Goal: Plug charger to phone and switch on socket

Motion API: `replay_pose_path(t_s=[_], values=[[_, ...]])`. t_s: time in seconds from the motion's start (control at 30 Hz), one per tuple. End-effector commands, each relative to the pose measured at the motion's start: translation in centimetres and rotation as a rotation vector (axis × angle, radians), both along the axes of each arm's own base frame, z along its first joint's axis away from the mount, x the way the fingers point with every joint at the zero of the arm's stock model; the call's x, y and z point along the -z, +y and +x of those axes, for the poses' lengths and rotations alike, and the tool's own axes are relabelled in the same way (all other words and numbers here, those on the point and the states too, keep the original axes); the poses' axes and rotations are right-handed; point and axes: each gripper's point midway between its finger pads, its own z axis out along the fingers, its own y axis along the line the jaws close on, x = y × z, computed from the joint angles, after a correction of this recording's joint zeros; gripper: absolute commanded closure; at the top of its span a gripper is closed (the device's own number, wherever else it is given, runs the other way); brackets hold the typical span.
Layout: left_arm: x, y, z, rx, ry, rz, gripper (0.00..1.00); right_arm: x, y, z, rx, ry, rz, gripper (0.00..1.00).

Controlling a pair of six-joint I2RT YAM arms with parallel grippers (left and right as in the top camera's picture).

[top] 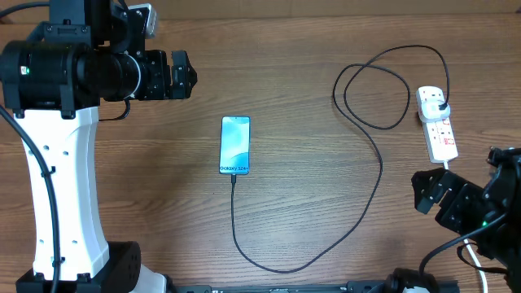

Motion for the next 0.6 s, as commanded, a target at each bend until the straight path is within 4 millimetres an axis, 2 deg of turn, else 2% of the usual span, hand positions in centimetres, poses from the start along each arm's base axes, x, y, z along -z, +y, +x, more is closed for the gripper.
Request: replay_pose_path(t_s=[0.0,0.2,0.57], values=[[-0.5,-0.2,-0.3,0.004,-0.014,0.000,0.00,-1.0,-0.1,0.5,0.000,-0.050,-0.012,0.00],[-0.5,-0.2,-0.3,0.004,-0.014,0.000,0.01,-2.0,-0.6,1.8,-0.012,-0.119,-0.054,0.00],[-0.5,-0.2,-0.3,0.004,-0.014,0.000,0.00,-1.2,-0.5,1.3,-0.078,-0.086,-0.100,0.00]])
